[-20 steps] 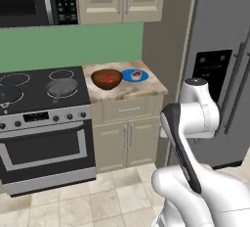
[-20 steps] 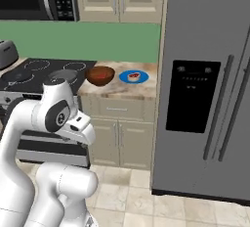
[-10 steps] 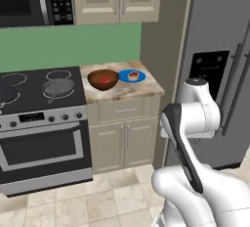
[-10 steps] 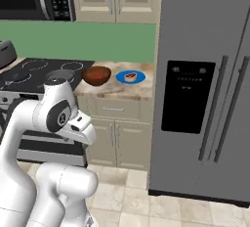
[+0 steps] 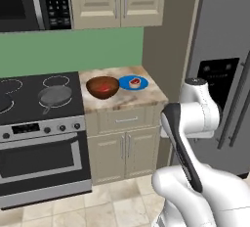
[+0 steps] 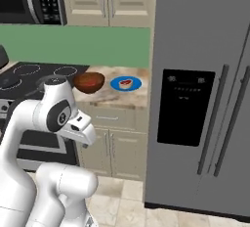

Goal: Place one of the steaks on the plate and the other in the bowl. Then place the bowl in the fridge.

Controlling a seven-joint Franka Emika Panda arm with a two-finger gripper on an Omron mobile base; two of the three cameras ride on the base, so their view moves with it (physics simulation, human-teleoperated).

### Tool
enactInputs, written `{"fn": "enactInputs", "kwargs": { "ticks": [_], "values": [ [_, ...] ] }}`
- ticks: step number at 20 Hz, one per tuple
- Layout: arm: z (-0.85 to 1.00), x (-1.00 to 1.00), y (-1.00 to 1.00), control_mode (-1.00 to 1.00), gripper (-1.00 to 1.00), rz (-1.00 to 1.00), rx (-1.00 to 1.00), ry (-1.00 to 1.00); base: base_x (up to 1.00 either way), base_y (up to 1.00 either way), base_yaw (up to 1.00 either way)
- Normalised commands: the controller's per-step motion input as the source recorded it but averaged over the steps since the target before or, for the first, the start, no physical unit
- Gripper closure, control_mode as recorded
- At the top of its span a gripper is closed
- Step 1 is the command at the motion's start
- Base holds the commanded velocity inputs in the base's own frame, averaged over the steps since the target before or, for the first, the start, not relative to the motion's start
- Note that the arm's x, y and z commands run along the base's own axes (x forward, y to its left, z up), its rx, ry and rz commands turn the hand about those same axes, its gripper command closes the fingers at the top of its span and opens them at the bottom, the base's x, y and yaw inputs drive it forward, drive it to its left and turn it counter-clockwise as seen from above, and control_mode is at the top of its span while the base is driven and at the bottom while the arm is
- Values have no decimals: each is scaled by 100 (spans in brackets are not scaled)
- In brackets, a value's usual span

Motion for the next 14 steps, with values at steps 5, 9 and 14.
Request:
{"fn": "enactInputs", "kwargs": {
  "ticks": [5,9,14],
  "values": [
    [0,0,0,100,-100,0,0,0,-4,-65,0],
    [0,0,0,100,-100,0,0,0,0,-99,1],
    [0,0,0,100,-100,0,0,0,0,-99,1]
  ]
}}
